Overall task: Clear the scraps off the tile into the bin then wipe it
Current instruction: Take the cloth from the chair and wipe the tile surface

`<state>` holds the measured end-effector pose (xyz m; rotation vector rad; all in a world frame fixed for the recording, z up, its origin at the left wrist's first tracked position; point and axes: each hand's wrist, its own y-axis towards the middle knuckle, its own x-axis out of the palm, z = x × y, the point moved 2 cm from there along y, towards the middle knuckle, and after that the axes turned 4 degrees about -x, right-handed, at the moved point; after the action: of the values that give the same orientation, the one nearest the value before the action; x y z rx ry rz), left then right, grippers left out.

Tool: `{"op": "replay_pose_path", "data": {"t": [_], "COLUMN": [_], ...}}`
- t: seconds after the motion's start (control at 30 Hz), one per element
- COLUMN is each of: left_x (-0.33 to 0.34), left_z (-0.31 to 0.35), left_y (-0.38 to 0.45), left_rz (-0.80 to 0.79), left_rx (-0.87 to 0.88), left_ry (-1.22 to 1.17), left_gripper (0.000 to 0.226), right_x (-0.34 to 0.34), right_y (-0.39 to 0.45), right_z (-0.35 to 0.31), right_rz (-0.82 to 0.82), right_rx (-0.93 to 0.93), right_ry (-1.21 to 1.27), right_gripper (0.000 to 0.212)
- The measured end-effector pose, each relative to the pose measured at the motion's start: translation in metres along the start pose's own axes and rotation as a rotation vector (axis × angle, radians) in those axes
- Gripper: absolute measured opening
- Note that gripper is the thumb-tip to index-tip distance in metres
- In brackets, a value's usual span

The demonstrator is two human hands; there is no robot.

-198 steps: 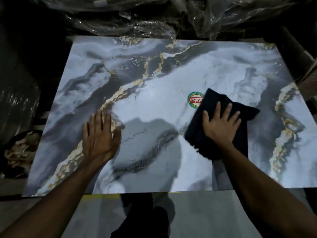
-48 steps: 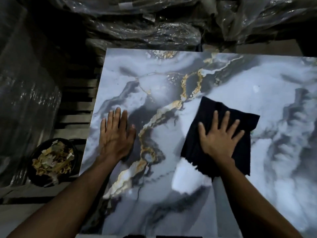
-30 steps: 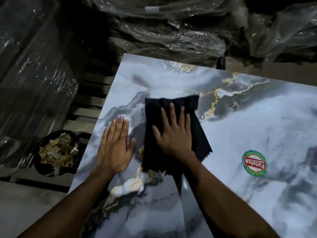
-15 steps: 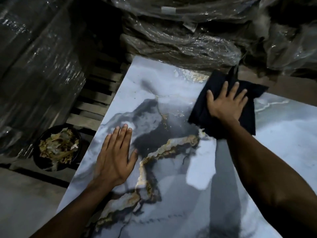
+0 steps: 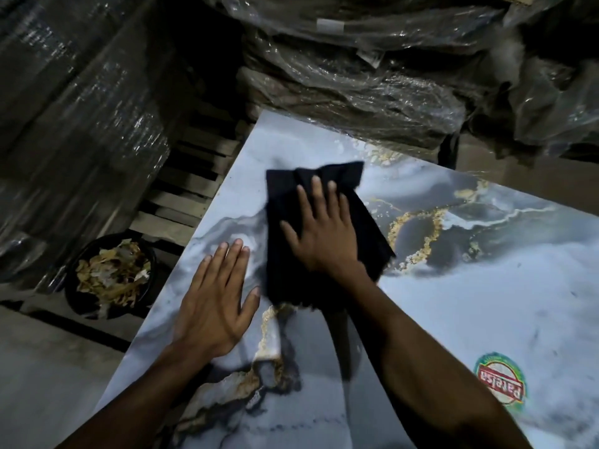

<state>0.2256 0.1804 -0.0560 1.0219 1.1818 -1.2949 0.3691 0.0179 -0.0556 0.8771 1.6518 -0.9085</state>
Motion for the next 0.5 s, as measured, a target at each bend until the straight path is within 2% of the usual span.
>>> {"op": "replay_pose_path", "data": {"t": [0.1, 0.23, 0.37, 0.5], "left_x": [0.0, -0.001, 0.0, -0.001], "left_z": [0.0, 0.002, 0.002, 0.001], "left_y": [0.0, 0.0, 0.0, 0.0], "left_rz": [-0.014, -0.014, -0.022, -0.022], "left_rx": [-0.01, -0.022, -0.034, -0.07], "left_ry": [-0.004, -0.01, -0.034, -0.057], "left_gripper": [0.069, 0.07, 0.069, 0.07], "right_x": [-0.001, -0.021, -0.035, -0.031], "right_y": [-0.048, -0.034, 0.029, 0.103], "right_z": [0.048, 0.115, 0.122, 0.073], "right_rz": [0.064, 0.036, 0.036, 0.018], "right_rx": [0.189, 0.346, 0.277, 0.093], "right_ry": [-0.044, -0.112, -0.114, -0.109], "right_gripper": [0.079, 0.085, 0.082, 0.077]}}
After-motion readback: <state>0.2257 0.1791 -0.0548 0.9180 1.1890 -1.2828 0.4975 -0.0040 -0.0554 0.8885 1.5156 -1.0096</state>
